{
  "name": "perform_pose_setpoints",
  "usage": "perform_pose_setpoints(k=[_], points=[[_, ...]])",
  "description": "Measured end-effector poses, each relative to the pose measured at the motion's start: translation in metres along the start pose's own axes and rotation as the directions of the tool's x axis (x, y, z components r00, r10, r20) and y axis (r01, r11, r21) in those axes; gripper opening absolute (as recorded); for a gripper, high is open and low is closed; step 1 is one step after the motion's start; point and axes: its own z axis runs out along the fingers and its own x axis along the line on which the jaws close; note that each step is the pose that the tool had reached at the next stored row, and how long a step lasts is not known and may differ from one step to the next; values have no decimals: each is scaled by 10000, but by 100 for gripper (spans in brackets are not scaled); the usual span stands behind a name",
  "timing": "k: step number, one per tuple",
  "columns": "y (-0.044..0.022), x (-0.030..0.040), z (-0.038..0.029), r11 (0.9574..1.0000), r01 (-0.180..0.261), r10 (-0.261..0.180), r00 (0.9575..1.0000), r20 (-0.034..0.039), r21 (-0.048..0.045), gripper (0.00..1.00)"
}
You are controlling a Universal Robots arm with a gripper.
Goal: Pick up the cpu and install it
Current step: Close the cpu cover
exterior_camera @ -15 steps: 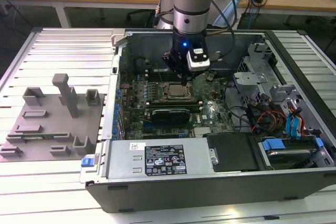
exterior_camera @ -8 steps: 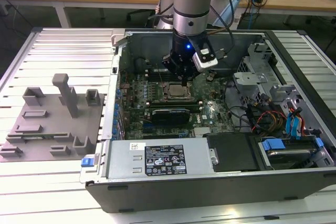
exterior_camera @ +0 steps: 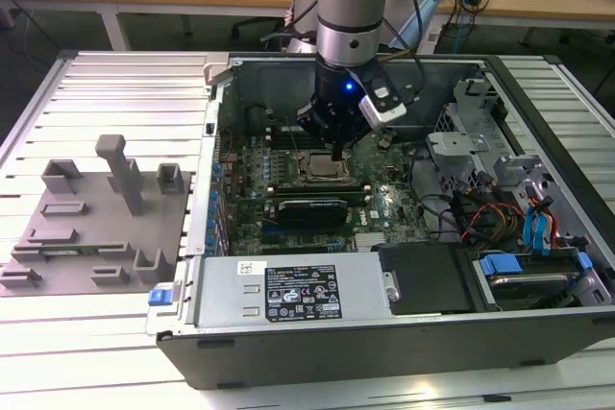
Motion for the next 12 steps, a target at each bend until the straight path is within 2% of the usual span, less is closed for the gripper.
perform_pose_setpoints(k=[2, 5, 10, 12], points=[[1, 25, 15, 9999, 159, -159, 9999, 8, -6, 11], [4, 102, 29, 9996, 265, -265, 9996, 13, -20, 11], [9, 288, 53, 9997, 263, -262, 9997, 11, -22, 11], [13, 360, 87, 9997, 261, -261, 9997, 12, -23, 11]])
